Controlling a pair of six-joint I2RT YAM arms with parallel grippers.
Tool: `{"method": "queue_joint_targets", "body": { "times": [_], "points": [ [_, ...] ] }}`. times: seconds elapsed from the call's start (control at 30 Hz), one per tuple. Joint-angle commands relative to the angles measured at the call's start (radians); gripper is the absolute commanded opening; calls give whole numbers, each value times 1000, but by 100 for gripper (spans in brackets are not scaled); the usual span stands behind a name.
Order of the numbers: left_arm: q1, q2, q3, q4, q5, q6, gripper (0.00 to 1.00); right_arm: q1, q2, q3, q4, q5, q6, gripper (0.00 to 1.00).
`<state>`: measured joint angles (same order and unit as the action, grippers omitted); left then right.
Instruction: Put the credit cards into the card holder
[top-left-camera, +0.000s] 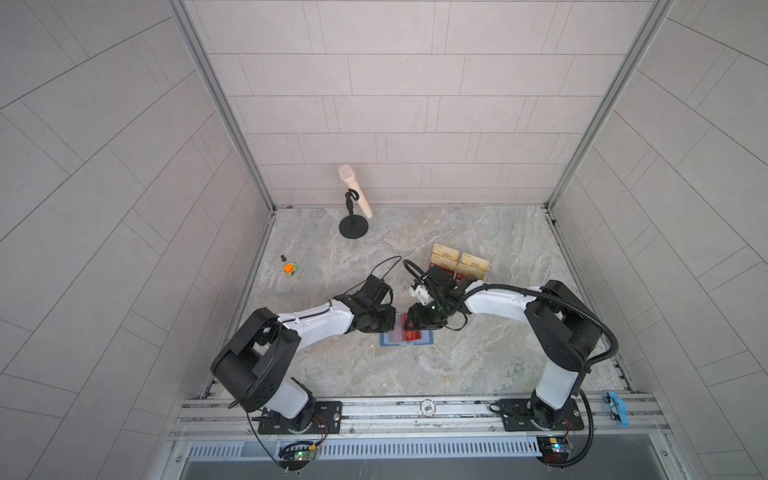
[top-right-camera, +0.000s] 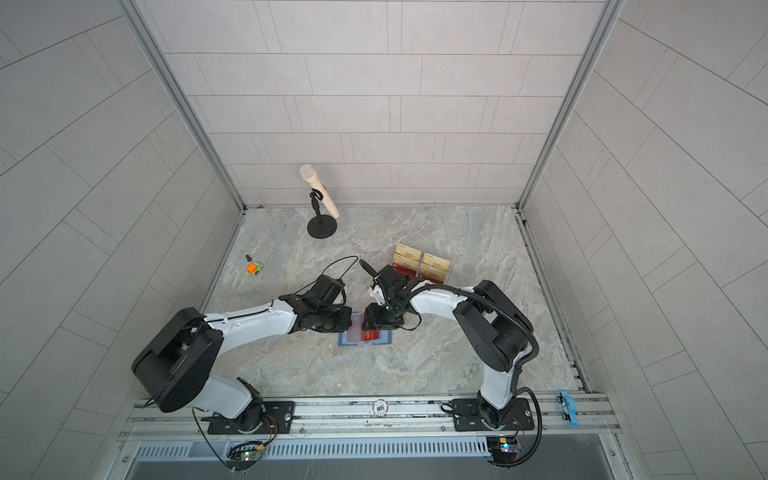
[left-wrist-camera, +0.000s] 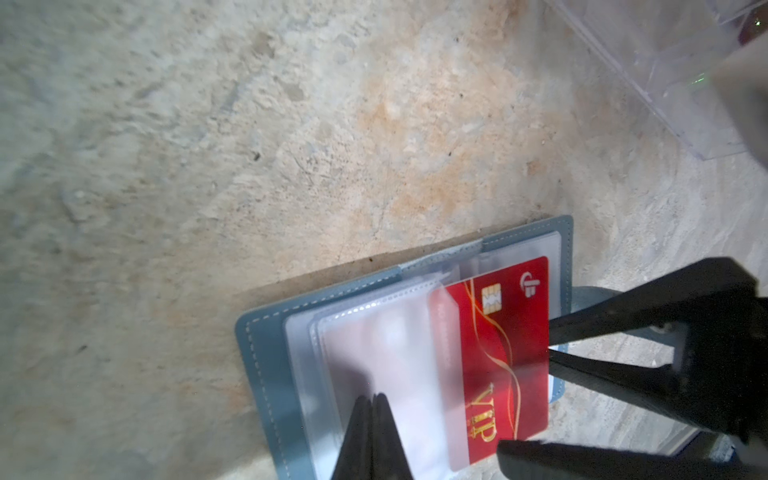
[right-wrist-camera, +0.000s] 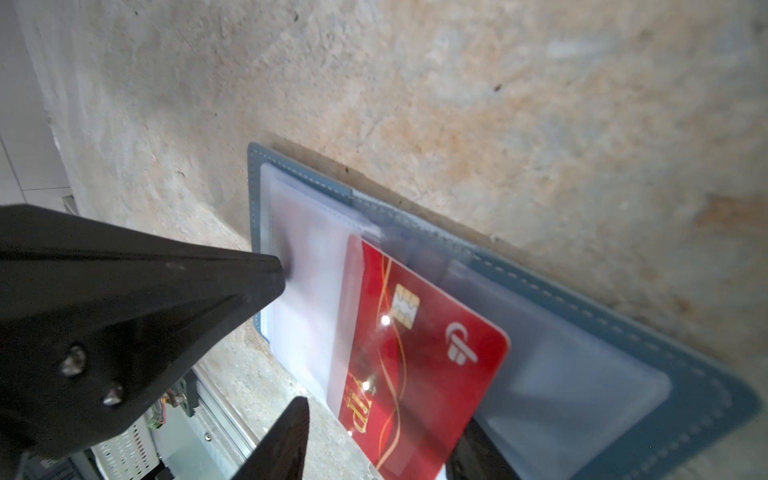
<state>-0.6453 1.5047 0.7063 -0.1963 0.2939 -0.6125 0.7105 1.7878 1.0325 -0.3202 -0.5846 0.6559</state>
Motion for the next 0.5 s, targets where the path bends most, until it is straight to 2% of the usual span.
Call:
{"method": "queue_joint_targets", "body": {
  "times": [0.0, 0.2, 0.23, 0.37, 0.47],
  "points": [
    [6, -42, -4, -33, -6, -14, 5, 21, -19, 14, -105, 114, 5, 56],
    [35, -97, -15, -66, -24, -51, 8, 43, -37, 38, -149, 208, 5, 60],
    [42, -107, -19, -74, -28, -58, 13, 48, -38, 46, -160, 217, 3, 61],
    [64, -120, -37, -92, -57, -57, 16, 58, -27, 51, -154, 206, 12, 63],
    [80, -113, -61, -80, -64, -58, 24, 63, -16, 61, -161, 200, 16, 63]
  ]
}}
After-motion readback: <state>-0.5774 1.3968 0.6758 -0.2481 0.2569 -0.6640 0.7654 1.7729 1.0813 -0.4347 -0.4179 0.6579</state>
